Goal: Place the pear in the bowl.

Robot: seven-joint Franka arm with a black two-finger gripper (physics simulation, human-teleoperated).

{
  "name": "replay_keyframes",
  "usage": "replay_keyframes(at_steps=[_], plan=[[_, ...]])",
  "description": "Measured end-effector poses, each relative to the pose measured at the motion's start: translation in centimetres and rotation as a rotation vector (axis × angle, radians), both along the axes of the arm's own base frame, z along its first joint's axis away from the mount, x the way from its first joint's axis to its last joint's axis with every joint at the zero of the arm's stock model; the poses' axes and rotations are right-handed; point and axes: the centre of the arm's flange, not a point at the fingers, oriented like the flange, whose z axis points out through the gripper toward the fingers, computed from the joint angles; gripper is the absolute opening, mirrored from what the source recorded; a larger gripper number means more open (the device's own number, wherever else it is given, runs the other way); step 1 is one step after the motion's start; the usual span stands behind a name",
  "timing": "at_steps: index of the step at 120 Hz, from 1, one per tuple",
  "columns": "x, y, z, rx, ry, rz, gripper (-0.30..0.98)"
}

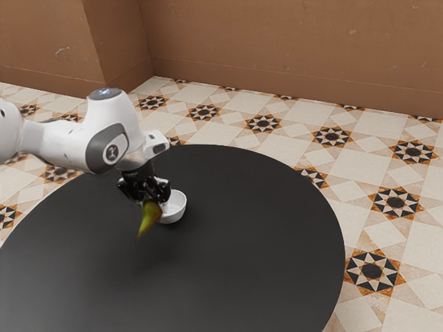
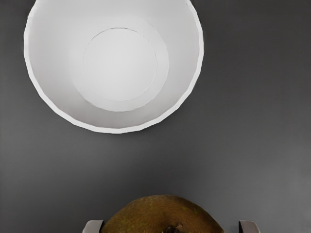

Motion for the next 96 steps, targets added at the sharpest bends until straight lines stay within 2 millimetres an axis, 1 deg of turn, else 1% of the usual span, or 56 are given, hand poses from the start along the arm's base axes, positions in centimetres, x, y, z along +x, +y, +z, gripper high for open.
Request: replay_keyframes(at_steps=[6, 9, 15, 22, 30, 41, 55, 64, 75, 88, 92, 96], plan=[[1.5, -0.3, 2.4, 0.002, -0.041, 0.0, 0.11], [2.2, -0.5, 3.2, 0.004, -0.053, 0.0, 0.11], [3.9, -0.6, 4.1, 0.011, -0.065, 0.005, 0.11], [5.8, 0.0, 4.3, 0.021, -0.064, 0.021, 0.1], [7.5, 1.3, 3.8, 0.032, -0.051, 0.048, 0.1], [9.1, 2.4, 2.2, 0.044, -0.021, 0.073, 0.1], [9.8, 3.3, -0.8, 0.051, 0.035, 0.097, 0.11], [10.1, 3.4, -2.1, 0.052, 0.056, 0.104, 0.11], [10.7, 3.4, -2.2, 0.054, 0.055, 0.107, 0.11], [10.9, 3.3, -2.4, 0.054, 0.059, 0.109, 0.12], [11.1, 3.2, -2.3, 0.056, 0.056, 0.106, 0.16], [11.2, 3.1, -2.3, 0.055, 0.054, 0.103, 0.22]])
